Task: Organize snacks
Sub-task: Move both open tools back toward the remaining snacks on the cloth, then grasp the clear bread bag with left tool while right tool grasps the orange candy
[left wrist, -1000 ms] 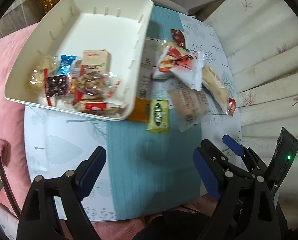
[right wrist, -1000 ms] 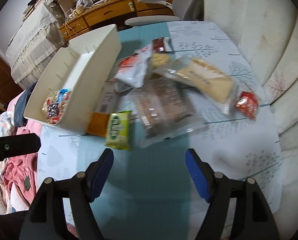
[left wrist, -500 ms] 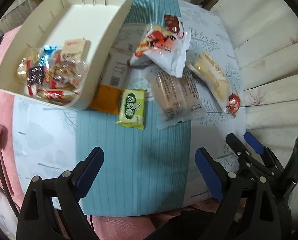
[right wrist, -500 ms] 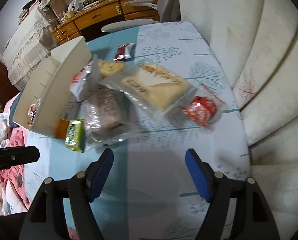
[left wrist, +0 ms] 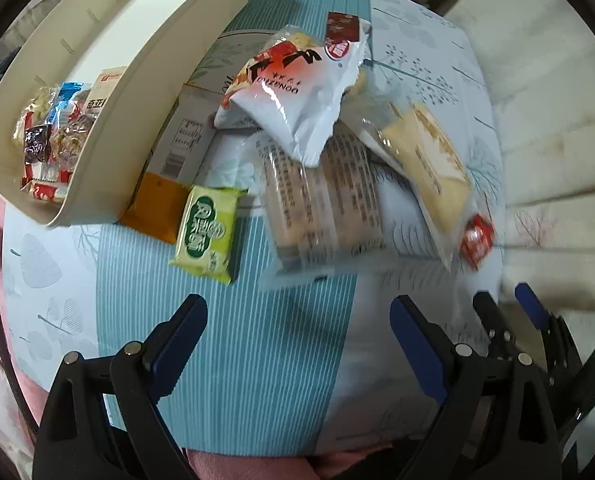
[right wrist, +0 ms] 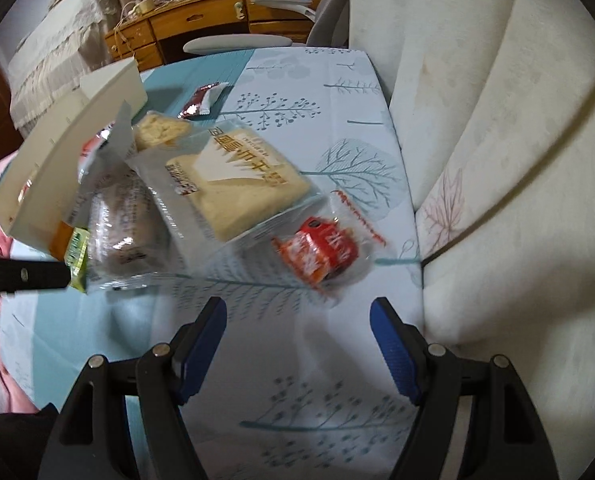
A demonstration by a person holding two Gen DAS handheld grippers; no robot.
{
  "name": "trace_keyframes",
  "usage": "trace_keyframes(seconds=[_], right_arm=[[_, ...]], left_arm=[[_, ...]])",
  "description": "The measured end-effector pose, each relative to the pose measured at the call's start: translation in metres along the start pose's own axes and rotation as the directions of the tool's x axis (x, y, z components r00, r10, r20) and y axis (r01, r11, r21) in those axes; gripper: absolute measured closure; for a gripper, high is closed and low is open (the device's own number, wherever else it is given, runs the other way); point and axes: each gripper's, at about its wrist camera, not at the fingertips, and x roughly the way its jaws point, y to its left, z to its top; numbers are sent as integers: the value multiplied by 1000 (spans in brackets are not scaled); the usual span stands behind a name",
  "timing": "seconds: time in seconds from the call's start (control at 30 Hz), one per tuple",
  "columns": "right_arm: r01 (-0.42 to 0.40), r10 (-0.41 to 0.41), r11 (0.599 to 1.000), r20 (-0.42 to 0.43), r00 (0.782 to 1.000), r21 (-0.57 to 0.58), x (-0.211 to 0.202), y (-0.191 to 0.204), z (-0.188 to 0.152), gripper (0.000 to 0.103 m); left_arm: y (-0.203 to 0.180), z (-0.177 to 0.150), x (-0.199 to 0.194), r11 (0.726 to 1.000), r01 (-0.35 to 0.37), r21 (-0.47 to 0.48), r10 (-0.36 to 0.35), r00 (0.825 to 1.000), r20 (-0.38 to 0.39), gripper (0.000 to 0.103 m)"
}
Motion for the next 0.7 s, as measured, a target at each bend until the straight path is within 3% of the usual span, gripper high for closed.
trace_keyframes(seconds=[0.47, 0.7], right_arm=[[16, -18, 988, -9, 1000, -155, 39, -3, 16, 28], [16, -14, 981, 11, 1000, -196, 54, -3, 22, 28]], left_arm=[[-19, 50, 48, 991, -107, -75, 103, 993, -61, 11], [-23, 68, 71, 989, -127, -83, 119, 988, -95, 11]])
